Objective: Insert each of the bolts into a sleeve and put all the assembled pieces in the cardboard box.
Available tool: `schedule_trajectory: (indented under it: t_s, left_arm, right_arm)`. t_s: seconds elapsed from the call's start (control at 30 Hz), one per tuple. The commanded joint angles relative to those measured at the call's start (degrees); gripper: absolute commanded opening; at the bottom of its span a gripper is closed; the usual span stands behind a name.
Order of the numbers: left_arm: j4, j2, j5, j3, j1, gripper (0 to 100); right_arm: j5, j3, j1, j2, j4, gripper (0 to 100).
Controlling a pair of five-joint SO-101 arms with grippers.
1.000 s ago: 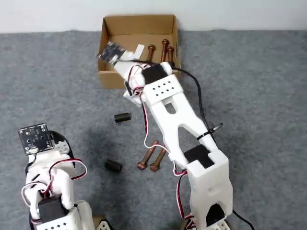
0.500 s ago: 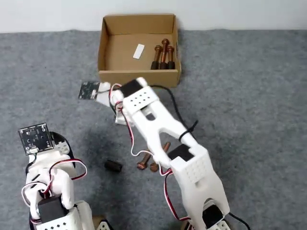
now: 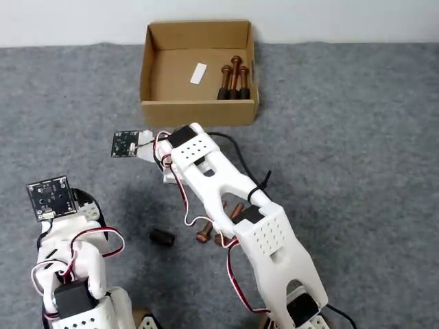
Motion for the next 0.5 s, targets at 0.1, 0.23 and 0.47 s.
schedule_trajectory:
  t_s: [0.1,0.23,0.47]
  left_arm:
    - [-1.49,-0.44,-0.53,-0.40,-0.44,0]
    - [-1.49,-0.44,-0.53,-0.40,-0.44,0]
    - [-1.58,-0.44,-0.53,-0.40,-0.35,0]
  right_arm:
    - [5.36,-2.64,-1.98,1.36,-1.71,0.9]
    - [6.59,-2.64,-1.80,-0.04,-0.84,1.1]
    - [6.15,-2.64,-0.48,-6.73,6.55,0.9]
